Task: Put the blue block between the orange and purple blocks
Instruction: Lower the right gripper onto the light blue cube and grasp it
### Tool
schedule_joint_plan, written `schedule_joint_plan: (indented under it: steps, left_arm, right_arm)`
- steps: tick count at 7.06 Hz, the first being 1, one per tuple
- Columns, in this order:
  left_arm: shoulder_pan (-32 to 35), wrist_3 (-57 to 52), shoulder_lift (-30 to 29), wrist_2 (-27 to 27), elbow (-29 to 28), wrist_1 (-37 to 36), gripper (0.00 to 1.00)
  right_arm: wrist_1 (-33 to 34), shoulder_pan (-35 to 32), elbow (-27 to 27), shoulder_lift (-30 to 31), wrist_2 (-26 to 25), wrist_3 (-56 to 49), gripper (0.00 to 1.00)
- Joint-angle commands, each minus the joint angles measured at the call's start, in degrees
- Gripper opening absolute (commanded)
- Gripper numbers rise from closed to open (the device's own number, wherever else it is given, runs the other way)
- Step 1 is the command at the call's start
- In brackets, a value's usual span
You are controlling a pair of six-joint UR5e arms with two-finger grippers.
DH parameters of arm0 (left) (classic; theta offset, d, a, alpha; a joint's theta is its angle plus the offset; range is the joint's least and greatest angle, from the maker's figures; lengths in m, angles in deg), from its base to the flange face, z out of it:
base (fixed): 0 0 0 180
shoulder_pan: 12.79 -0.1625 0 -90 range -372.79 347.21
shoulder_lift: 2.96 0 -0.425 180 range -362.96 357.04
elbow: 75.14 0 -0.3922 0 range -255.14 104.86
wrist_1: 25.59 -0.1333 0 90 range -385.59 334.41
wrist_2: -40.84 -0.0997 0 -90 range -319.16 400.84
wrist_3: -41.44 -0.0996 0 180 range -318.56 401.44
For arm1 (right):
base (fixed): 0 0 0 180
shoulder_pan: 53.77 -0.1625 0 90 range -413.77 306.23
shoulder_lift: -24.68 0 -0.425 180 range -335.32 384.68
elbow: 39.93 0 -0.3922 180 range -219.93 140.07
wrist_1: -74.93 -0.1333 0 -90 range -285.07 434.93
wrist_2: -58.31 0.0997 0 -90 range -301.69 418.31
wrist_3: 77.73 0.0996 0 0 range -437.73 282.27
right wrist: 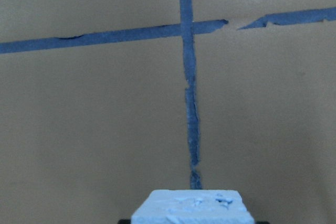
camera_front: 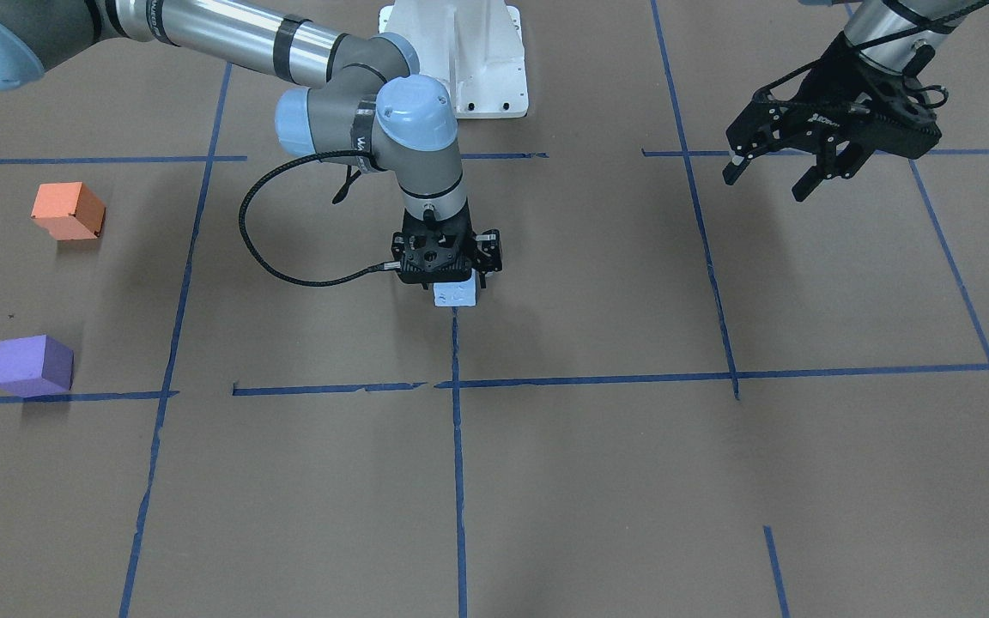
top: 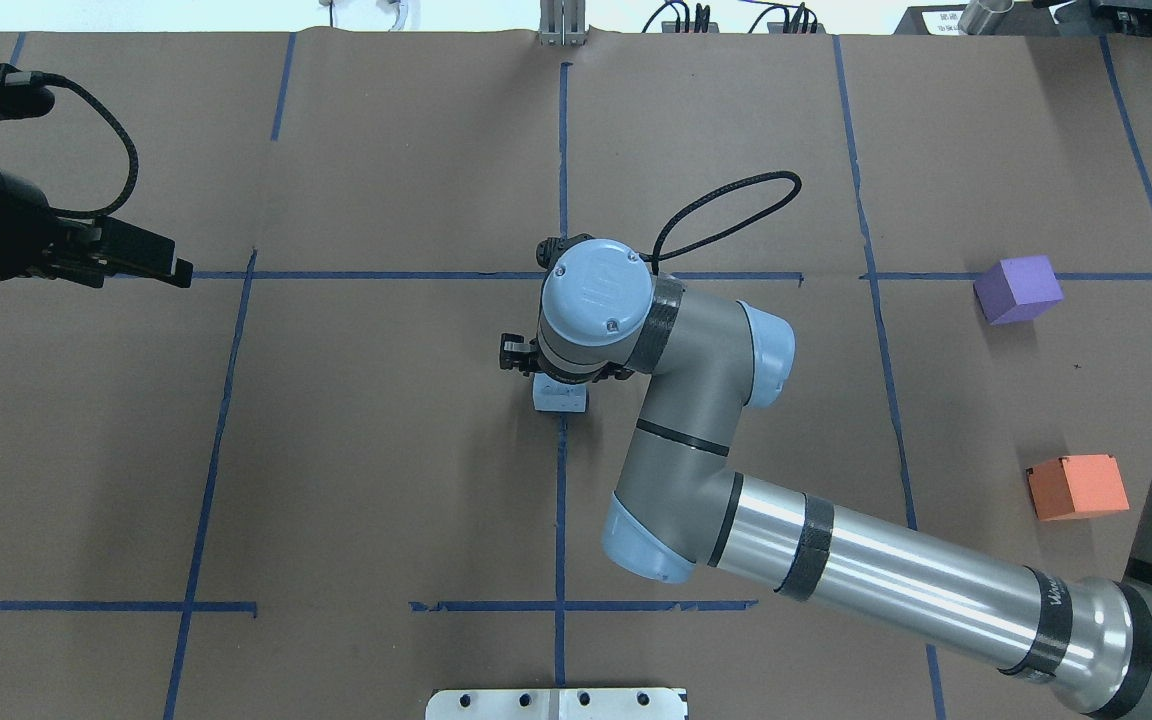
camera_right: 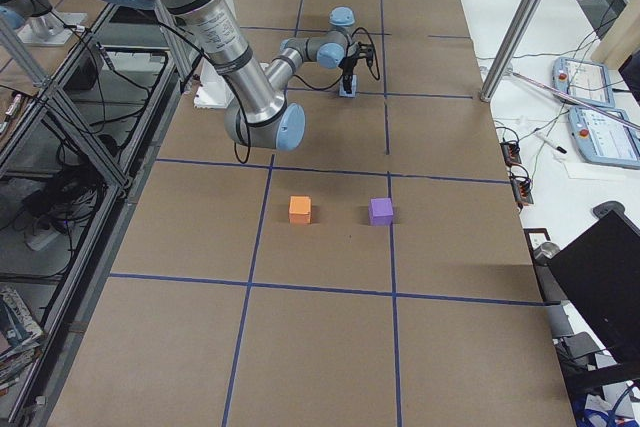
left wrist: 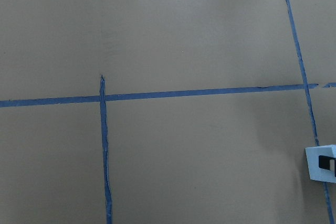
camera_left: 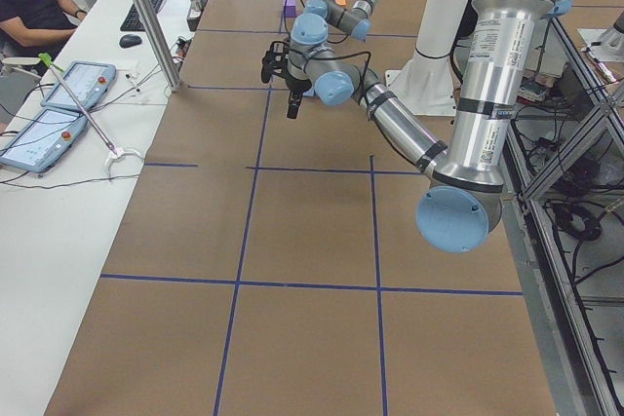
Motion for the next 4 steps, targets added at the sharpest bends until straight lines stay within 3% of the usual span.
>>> schedule_joint_plan:
  steps: [1,2,4]
  left_arm:
    - [0.0,0.1,-0.1,0.0,0.2,-0.2,1.00]
    - [0.0,0.1,-0.1,0.0,0.2,-0.2,1.00]
    - [0.0,0.2,0.0,0.0,0.8,-0.3,1.00]
  right_arm:
    - [0.0,-0.1,-0.2,0.0,-0.8,-3.4,0.28]
    - [0.3,-0.6,2.2,0.7,-0.3,-3.4,0.10]
    - [4.5,-4.8,18.0,12.6,2.1,-4.2,0.10]
